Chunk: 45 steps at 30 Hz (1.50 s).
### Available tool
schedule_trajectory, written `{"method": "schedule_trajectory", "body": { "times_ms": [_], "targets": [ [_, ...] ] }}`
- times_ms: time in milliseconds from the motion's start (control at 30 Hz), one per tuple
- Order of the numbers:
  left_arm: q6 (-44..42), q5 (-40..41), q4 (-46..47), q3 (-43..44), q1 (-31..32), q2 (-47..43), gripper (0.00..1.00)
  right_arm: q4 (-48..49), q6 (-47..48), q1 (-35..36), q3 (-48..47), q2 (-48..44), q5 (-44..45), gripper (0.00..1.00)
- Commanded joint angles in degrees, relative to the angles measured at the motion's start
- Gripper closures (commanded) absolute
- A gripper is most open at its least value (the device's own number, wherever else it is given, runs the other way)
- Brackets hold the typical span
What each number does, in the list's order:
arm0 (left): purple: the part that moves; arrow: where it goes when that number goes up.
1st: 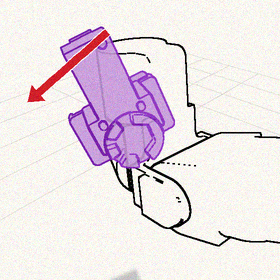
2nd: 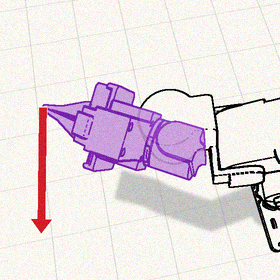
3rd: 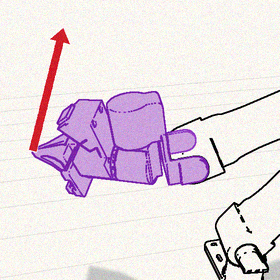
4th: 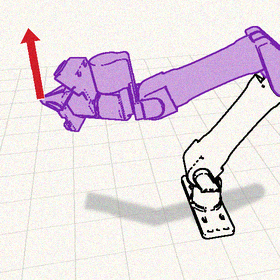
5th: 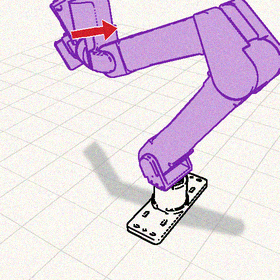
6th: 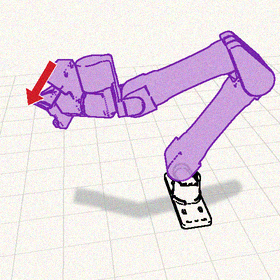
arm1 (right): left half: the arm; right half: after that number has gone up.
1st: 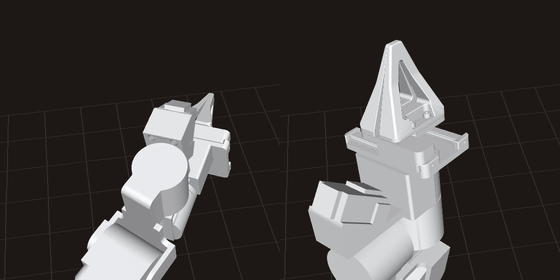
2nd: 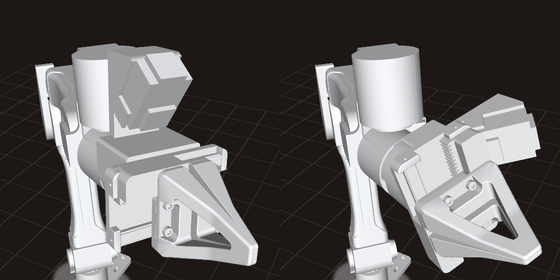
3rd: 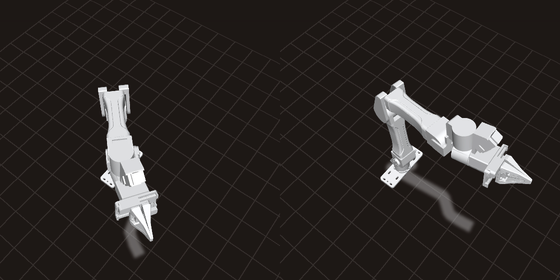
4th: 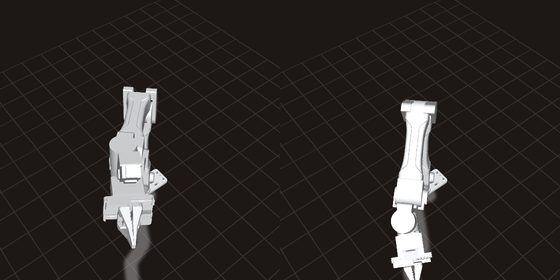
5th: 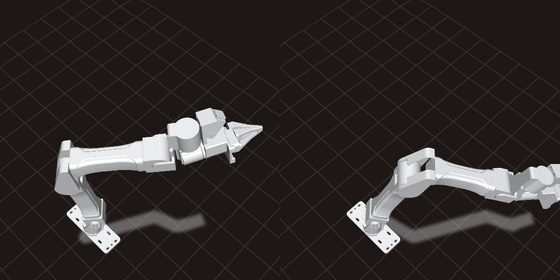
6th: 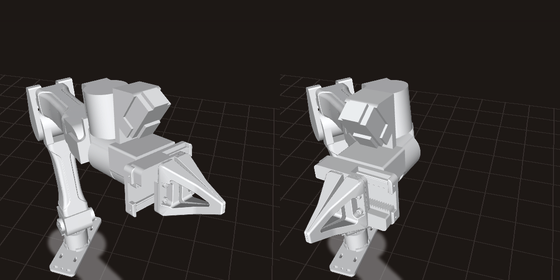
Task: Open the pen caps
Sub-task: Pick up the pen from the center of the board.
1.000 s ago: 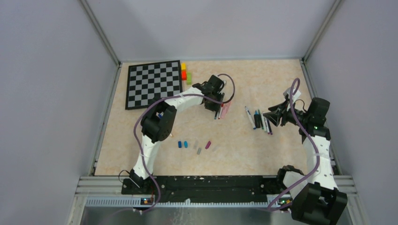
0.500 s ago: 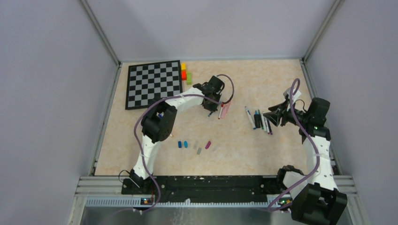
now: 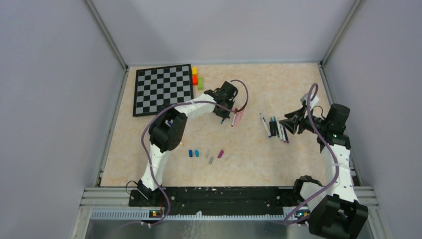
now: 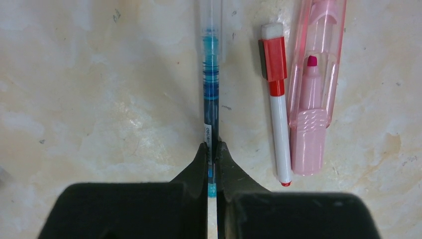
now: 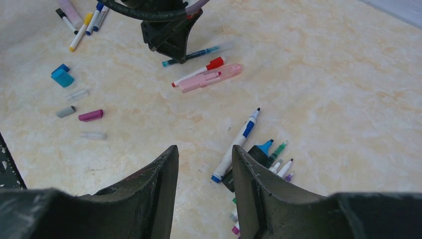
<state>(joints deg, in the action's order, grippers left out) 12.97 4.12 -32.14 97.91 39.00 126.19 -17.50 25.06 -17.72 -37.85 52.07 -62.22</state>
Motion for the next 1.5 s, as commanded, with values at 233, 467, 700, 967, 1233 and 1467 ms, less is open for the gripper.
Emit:
{"method": "schedule_trajectory", "body": {
  "times_ms": [233, 467, 700, 967, 1233, 1467],
  "targets": [
    [2.14, -8.76, 17.10, -18.96, -0.76, -19.52, 1.00, 1.61, 1.14, -0.83, 0.66, -1.44, -4.43, 0.57],
    [9.95, -24.23, 36.42, -36.01, -0.69, -32.95, 1.00, 1.95, -0.30, -0.83, 0.95, -1.87, -9.79, 0.57],
    [25.52, -30.72, 65.62, -53.98, 0.10, -42.20, 1.00, 9.55, -9.17, -0.59, 3.90, -1.71, -15.92, 0.54],
    [32.03, -21.26, 86.53, -62.09, 7.58, -41.96, 1.00, 20.32, -21.50, 5.70, 5.54, 3.49, -13.74, 0.43],
    [33.88, -10.11, 96.90, -63.34, 14.39, -36.33, 1.00, 40.65, -47.82, 10.34, 8.98, 8.48, -12.46, 0.39],
    [34.29, -6.50, 97.82, -61.28, 16.77, -32.58, 1.00, 47.51, -58.51, 15.69, 10.66, 8.59, -7.60, 0.38]
  ]
}}
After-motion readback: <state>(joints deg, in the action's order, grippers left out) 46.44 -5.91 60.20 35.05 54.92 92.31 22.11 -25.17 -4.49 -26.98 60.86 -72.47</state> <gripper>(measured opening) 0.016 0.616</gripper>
